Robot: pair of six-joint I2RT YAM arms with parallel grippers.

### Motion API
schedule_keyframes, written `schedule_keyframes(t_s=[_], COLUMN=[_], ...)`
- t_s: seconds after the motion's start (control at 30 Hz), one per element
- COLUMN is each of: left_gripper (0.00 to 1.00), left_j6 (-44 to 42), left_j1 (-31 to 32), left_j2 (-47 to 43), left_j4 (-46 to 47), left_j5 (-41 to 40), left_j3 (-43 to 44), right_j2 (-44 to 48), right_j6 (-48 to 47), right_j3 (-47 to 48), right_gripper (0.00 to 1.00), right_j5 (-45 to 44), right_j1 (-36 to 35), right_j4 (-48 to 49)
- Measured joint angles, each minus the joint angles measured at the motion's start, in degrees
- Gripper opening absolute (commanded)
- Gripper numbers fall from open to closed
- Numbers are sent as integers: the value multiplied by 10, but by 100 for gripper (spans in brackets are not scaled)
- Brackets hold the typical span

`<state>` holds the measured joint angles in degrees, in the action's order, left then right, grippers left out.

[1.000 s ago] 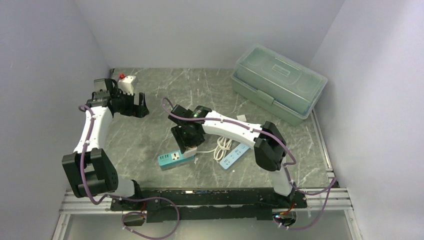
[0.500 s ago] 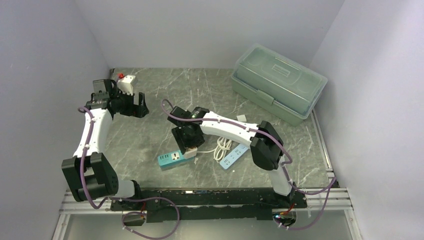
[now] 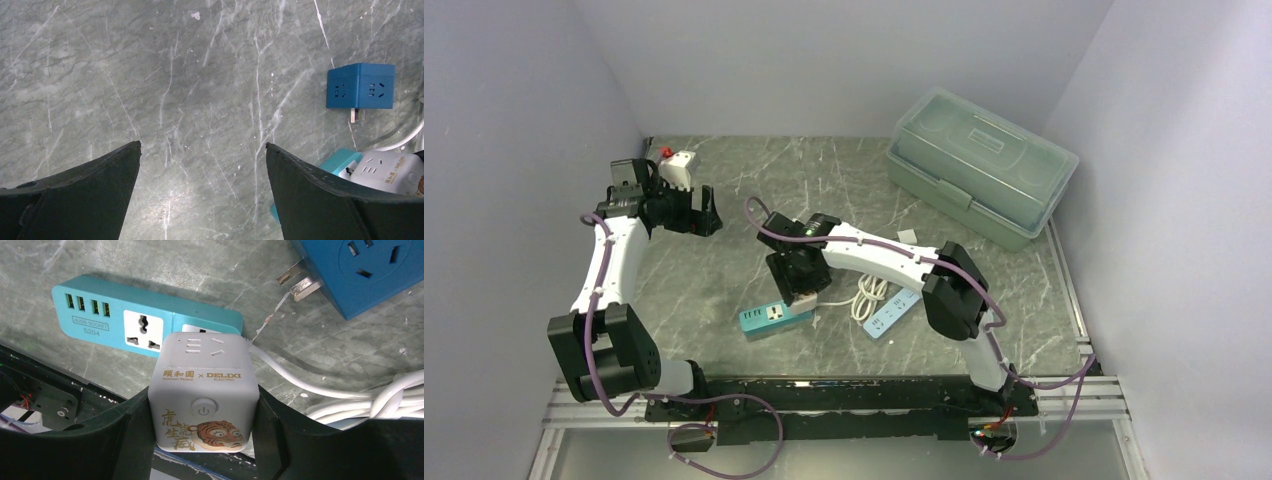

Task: Insert the plug
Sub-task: Insert the plug into the socket.

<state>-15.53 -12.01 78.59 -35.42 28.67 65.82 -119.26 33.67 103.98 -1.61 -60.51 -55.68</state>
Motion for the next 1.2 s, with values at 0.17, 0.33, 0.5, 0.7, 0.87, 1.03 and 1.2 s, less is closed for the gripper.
schedule_keyframes(t_s=[0.17,0.33,0.5,0.7,0.87,1.03,1.2], left_gripper=[100,100,100,100,100,100,100], left_j6=[0,0,0,0,0,0,0], left_j1=[0,0,0,0,0,0,0], left_j2=[0,0,0,0,0,0,0], left_j4=[0,-6,-10,-13,-13,-15,-22], left_j5=[0,0,0,0,0,0,-1], left_j3=[0,0,0,0,0,0,0], right_j2=[0,0,1,1,1,1,-1], right_j6=[6,14,16,16,15,15,16], right_j3=[0,0,2,3,3,3,3], right_gripper=[0,0,0,0,0,0,0], right_j5=[-15,-30,-34,-39,-39,-39,-41], right_j1=[-7,-16,-21,-22,-22,-22,-26], right_j4=[0,0,-5,-9,-9,-9,-8])
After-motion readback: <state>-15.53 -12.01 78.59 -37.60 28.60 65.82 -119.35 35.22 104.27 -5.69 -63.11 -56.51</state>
